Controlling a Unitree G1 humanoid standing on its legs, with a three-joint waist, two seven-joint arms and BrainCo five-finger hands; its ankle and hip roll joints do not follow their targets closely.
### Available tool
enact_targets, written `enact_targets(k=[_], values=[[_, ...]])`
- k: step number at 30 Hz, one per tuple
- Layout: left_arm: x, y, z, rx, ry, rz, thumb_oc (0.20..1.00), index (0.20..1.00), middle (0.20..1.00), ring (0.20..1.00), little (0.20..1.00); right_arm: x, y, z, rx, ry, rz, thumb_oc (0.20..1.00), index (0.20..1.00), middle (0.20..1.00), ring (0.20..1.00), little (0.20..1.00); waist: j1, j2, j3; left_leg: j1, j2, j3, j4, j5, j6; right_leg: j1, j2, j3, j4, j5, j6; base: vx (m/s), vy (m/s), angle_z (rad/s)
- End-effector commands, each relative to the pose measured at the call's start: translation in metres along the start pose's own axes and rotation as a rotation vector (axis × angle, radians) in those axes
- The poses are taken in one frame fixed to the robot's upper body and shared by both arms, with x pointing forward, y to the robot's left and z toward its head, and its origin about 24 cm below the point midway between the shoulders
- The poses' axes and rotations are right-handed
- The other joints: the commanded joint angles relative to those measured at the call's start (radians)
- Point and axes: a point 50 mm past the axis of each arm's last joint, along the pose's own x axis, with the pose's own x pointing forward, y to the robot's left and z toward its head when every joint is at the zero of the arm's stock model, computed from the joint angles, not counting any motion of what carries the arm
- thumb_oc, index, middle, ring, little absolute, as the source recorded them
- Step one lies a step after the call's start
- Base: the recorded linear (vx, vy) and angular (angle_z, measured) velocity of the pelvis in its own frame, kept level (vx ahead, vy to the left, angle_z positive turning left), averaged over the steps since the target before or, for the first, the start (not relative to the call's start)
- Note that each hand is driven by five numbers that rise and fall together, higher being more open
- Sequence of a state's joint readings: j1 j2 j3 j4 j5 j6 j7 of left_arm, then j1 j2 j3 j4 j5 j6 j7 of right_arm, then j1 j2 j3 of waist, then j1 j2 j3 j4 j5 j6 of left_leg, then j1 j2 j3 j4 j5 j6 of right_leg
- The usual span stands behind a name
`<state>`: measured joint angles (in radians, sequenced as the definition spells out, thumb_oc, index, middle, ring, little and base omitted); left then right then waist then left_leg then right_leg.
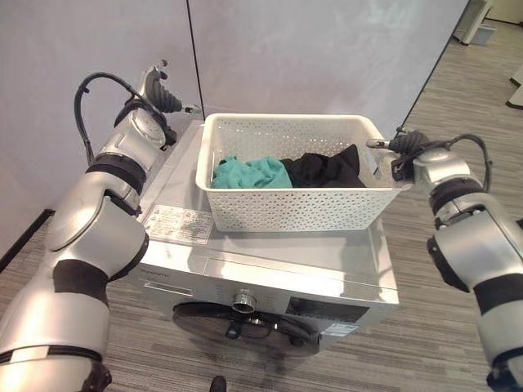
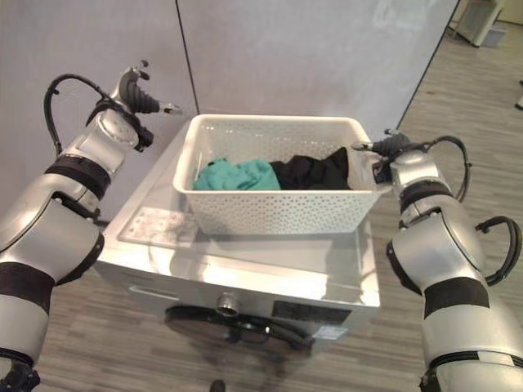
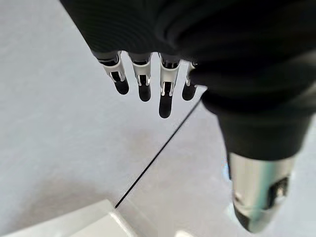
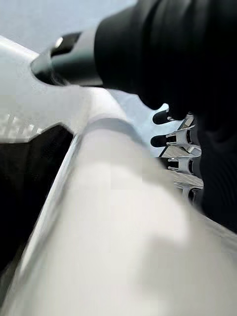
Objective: Grab the laundry basket,head to the washer,open it,put in the laundry and shut it.
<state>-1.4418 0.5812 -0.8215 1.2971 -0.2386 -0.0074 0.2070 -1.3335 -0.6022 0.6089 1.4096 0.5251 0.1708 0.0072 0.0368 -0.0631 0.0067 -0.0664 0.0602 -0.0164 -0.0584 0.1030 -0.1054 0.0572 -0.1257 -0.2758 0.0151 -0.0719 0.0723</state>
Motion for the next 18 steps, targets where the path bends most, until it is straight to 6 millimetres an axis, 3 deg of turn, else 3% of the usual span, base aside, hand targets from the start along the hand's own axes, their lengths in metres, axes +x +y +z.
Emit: enact_targets(k=[1, 2, 4, 5, 6, 7, 8, 11, 13, 15, 17, 18], values=[[0.003, 0.063, -0.001, -0.094, -0.045, 0.176, 1.000, 1.000, 1.000, 1.000, 1.000, -0.016, -0.074, 0.040, 0.096, -0.191, -0.164, 1.000, 1.000, 1.000, 1.000, 1.000, 0.018, 0.044, 0.066, 0.154, 0.077, 0.019, -0.009, -0.127, 0.006, -0.038, -0.101, 0.029, 0.040, 0.083, 0.113, 0.00, 0.000, 0.00], [0.003, 0.063, -0.001, -0.094, -0.045, 0.175, 1.000, 1.000, 1.000, 1.000, 1.000, -0.016, -0.074, 0.040, 0.096, -0.191, -0.164, 1.000, 1.000, 1.000, 1.000, 1.000, 0.019, 0.044, 0.066, 0.155, 0.077, 0.019, -0.009, -0.127, 0.006, -0.038, -0.101, 0.029, 0.040, 0.083, 0.113, 0.00, 0.000, 0.00], [-0.003, 0.081, -0.018, -0.164, -0.064, 0.235, 1.000, 1.000, 1.000, 1.000, 1.000, -0.024, -0.104, 0.033, 0.181, -0.245, -0.215, 1.000, 1.000, 1.000, 1.000, 1.000, 0.012, 0.047, 0.066, 0.163, 0.078, 0.025, -0.014, -0.130, 0.003, -0.034, -0.101, 0.031, 0.035, 0.083, 0.115, 0.00, 0.000, 0.00], [-0.004, 0.081, -0.019, -0.164, -0.063, 0.234, 1.000, 1.000, 1.000, 1.000, 1.000, -0.024, -0.103, 0.032, 0.180, -0.244, -0.215, 1.000, 1.000, 1.000, 1.000, 1.000, 0.012, 0.047, 0.064, 0.164, 0.078, 0.026, -0.014, -0.130, 0.003, -0.033, -0.101, 0.031, 0.035, 0.083, 0.115, 0.00, 0.000, 0.00], [-0.008, 0.091, -0.026, -0.193, -0.071, 0.267, 1.000, 1.000, 1.000, 1.000, 1.000, -0.028, -0.116, 0.028, 0.209, -0.266, -0.242, 1.000, 1.000, 1.000, 1.000, 1.000, 0.010, 0.048, 0.062, 0.166, 0.078, 0.028, -0.015, -0.132, 0.003, -0.032, -0.101, 0.032, 0.032, 0.083, 0.116, 0.04, -0.005, -0.05], [-0.024, 0.122, -0.048, -0.207, -0.105, 0.371, 1.000, 1.000, 1.000, 1.000, 1.000, -0.046, -0.156, 0.016, 0.271, -0.339, -0.336, 1.000, 1.000, 1.000, 1.000, 1.000, 0.003, 0.050, 0.059, 0.167, 0.079, 0.034, -0.019, -0.135, 0.002, -0.031, -0.100, 0.036, 0.023, 0.086, 0.119, 0.04, -0.005, -0.08], [-0.025, 0.120, -0.050, -0.205, -0.103, 0.368, 1.000, 1.000, 1.000, 1.000, 1.000, -0.046, -0.155, 0.014, 0.270, -0.336, -0.335, 1.000, 1.000, 1.000, 1.000, 1.000, 0.004, 0.050, 0.055, 0.167, 0.079, 0.035, -0.019, -0.135, 0.002, -0.031, -0.100, 0.036, 0.022, 0.086, 0.119, 0.03, -0.002, -0.09], [-0.057, 0.148, -0.086, -0.206, -0.111, 0.477, 1.000, 1.000, 1.000, 1.000, 1.000, -0.070, -0.186, -0.013, 0.289, -0.405, -0.416, 1.000, 1.000, 1.000, 1.000, 1.000, -0.004, 0.049, 0.056, 0.163, 0.075, 0.045, -0.023, -0.130, 0.002, -0.035, -0.102, 0.040, 0.006, 0.099, 0.120, 0.02, -0.009, -0.09], [-0.093, 0.158, -0.132, -0.150, -0.031, 0.541, 1.000, 1.000, 1.000, 1.000, 1.000, -0.090, -0.192, -0.054, 0.244, -0.409, -0.454, 1.000, 1.000, 1.000, 1.000, 1.000, -0.015, 0.048, 0.047, 0.161, 0.072, 0.054, -0.025, -0.129, 0.003, -0.036, -0.105, 0.046, -0.006, 0.107, 0.121, 0.03, -0.015, -0.24], [-0.125, 0.155, -0.171, -0.119, 0.072, 0.562, 1.000, 1.000, 1.000, 1.000, 1.000, -0.105, -0.182, -0.090, 0.193, -0.378, -0.443, 1.000, 1.000, 1.000, 1.000, 1.000, -0.017, 0.052, 0.039, 0.173, 0.074, 0.059, -0.026, -0.145, 0.002, -0.024, -0.103, 0.051, -0.016, 0.097, 0.124, 0.05, -0.021, -0.20], [-0.193, 0.146, -0.248, -0.107, 0.359, 0.589, 1.000, 1.000, 1.000, 1.000, 1.000, -0.139, -0.173, -0.153, 0.137, -0.265, -0.447, 1.000, 1.000, 1.000, 1.000, 1.000, -0.028, 0.055, 0.051, 0.173, 0.071, 0.068, -0.027, -0.138, 0.003, -0.027, -0.108, 0.057, -0.027, 0.110, 0.120, 0.00, -0.040, -0.23], [-0.207, 0.141, -0.260, -0.125, 0.414, 0.591, 1.000, 1.000, 1.000, 1.000, 1.000, -0.145, -0.166, -0.168, 0.144, -0.229, -0.434, 1.000, 1.000, 1.000, 1.000, 1.000, -0.029, 0.058, 0.049, 0.178, 0.074, 0.069, -0.027, -0.148, 0.002, -0.021, -0.106, 0.059, -0.033, 0.103, 0.121, 0.00, -0.038, -0.21]])
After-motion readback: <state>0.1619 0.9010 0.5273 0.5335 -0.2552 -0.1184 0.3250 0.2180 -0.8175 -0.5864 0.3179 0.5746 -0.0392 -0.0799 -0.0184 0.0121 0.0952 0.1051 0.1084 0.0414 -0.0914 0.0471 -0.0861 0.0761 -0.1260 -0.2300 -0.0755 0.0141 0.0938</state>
